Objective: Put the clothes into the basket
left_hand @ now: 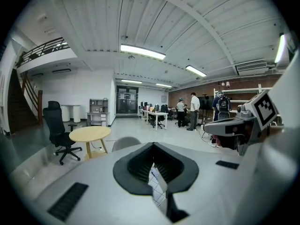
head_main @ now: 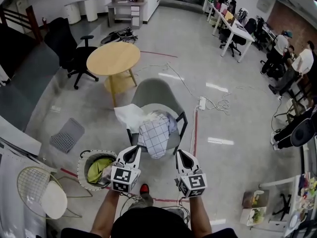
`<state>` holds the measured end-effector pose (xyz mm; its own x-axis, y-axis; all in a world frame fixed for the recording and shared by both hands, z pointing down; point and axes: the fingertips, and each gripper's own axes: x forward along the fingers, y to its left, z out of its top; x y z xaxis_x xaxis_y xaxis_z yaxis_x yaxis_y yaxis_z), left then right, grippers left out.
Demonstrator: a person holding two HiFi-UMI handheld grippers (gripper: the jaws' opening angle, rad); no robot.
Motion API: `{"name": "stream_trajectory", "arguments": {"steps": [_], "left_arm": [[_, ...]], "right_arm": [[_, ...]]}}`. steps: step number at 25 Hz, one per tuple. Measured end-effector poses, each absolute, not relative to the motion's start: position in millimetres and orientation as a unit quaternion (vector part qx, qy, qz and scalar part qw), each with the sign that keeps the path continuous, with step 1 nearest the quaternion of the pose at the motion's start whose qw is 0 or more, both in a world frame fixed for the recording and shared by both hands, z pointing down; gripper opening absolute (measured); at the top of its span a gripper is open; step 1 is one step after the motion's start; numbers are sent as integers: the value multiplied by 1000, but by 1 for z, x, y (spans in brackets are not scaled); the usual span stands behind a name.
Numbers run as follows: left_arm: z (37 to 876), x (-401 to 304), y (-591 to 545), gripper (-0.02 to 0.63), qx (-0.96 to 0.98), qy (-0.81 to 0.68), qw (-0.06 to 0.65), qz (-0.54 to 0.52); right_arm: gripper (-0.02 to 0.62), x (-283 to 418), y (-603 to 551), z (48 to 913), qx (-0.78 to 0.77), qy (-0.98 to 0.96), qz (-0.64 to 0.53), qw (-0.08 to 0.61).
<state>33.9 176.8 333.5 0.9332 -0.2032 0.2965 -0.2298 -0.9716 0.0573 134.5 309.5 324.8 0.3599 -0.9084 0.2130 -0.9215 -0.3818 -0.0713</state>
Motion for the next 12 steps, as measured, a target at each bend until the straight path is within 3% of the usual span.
{"name": "stream_trajectory", "arguments": {"steps": [12], "left_arm": [[362,50,123,6,984,-85,53,149]], "right_arm": [[28,142,248,357,817,-559,129,57]]}}
